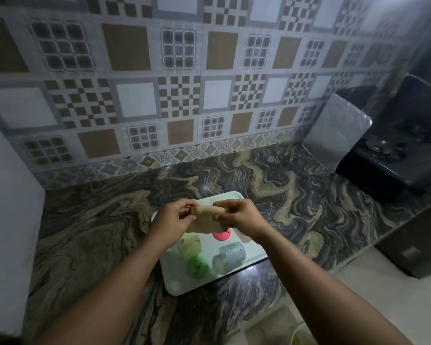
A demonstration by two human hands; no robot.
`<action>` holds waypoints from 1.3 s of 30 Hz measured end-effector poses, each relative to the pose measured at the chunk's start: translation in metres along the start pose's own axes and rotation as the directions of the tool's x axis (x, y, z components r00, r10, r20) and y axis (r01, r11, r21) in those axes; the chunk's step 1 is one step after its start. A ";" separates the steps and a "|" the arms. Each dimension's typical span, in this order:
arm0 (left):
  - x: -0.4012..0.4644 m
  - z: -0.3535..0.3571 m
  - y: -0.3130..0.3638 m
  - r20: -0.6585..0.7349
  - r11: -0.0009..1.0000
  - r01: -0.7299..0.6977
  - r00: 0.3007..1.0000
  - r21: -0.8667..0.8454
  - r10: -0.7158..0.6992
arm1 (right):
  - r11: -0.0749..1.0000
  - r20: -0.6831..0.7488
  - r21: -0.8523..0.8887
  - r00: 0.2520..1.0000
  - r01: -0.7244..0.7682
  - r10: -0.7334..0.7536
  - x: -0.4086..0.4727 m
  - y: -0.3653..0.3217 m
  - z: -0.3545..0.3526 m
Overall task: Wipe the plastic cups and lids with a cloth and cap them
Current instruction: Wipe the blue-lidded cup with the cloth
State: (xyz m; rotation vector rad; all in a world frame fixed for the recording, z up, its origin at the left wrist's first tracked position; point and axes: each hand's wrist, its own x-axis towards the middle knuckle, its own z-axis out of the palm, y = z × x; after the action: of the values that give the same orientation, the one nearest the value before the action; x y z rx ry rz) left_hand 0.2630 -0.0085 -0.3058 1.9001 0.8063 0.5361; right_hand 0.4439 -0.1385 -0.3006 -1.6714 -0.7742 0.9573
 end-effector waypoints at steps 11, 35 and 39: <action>0.016 -0.006 0.004 -0.113 0.990 0.057 0.993 0.128 -0.042 | 0.961 0.012 -0.234 0.988 0.150 -0.151 0.039 -0.006 -0.006; -0.042 0.151 -0.026 -0.123 0.780 0.620 0.783 0.087 -0.609 | 0.598 0.166 0.608 0.820 -0.523 0.549 0.049 0.064 -0.096; -0.041 0.161 -0.024 -0.147 0.767 0.641 0.756 -0.029 -0.638 | 0.544 0.232 0.634 0.806 -0.550 0.544 0.048 0.060 -0.098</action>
State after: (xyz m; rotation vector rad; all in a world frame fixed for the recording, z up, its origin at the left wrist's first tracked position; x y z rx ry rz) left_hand 0.3349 -0.1289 -0.3989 1.4711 1.4905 0.2311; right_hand 0.5553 -0.1580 -0.3526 -1.2280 0.1776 1.4681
